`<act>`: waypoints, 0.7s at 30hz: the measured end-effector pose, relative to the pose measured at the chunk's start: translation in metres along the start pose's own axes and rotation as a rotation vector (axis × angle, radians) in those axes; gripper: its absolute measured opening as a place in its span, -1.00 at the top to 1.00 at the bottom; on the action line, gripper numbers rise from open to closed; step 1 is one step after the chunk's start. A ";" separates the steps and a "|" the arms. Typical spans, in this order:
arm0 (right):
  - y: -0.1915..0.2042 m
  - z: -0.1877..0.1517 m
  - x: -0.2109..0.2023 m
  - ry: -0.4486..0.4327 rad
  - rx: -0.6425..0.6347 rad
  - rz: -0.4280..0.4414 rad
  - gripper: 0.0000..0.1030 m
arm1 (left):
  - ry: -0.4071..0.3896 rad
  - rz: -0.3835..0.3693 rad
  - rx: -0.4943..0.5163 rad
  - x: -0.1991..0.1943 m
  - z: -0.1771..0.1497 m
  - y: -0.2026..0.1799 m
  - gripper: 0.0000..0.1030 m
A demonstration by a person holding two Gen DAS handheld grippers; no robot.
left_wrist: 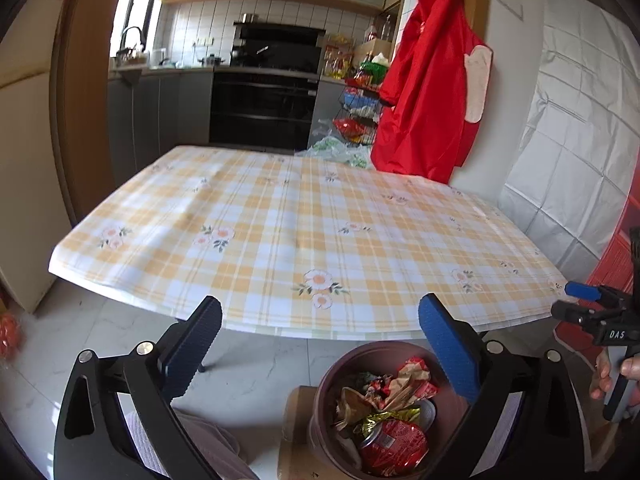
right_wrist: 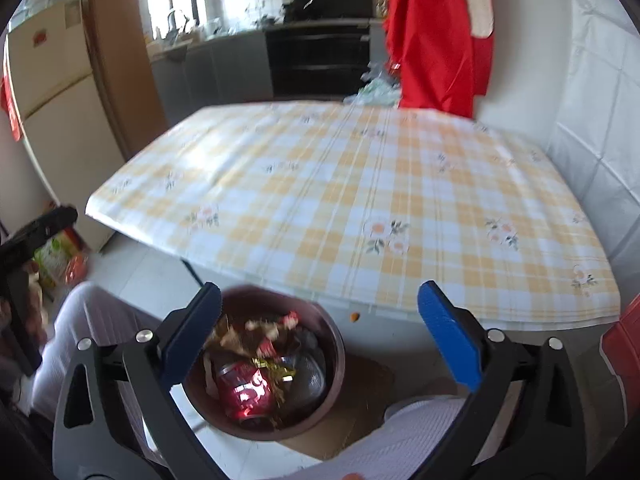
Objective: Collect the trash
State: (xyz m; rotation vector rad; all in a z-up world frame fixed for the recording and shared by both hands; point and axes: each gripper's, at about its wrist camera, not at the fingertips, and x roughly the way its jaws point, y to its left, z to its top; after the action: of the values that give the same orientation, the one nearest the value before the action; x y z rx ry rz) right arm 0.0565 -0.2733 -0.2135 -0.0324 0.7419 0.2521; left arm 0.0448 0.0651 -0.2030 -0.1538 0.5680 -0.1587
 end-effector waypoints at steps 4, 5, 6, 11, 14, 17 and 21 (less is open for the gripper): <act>0.009 0.009 -0.018 -0.054 0.004 -0.015 -0.88 | -0.008 0.007 -0.001 -0.007 0.005 -0.015 -0.88; 0.011 0.012 -0.023 -0.068 0.007 -0.017 -0.88 | -0.009 0.010 -0.001 -0.009 0.006 -0.018 -0.88; 0.012 0.015 -0.028 -0.082 0.013 -0.022 -0.88 | -0.011 0.015 0.004 -0.011 0.007 -0.022 -0.88; 0.013 0.024 -0.049 -0.126 0.045 -0.047 -0.89 | -0.022 0.027 0.031 -0.021 0.011 -0.043 -0.88; 0.012 0.028 -0.056 -0.133 0.056 -0.047 -0.89 | -0.033 0.031 0.047 -0.026 0.013 -0.049 -0.88; 0.013 0.031 -0.060 -0.137 0.058 -0.054 -0.89 | -0.054 0.045 0.056 -0.032 0.016 -0.050 -0.88; 0.014 0.033 -0.061 -0.144 0.056 -0.067 -0.89 | -0.068 0.042 0.050 -0.038 0.024 -0.050 -0.88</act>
State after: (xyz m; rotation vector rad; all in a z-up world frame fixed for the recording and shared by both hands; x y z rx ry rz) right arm 0.0317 -0.2694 -0.1471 0.0141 0.6028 0.1679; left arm 0.0209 0.0262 -0.1543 -0.0981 0.4984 -0.1264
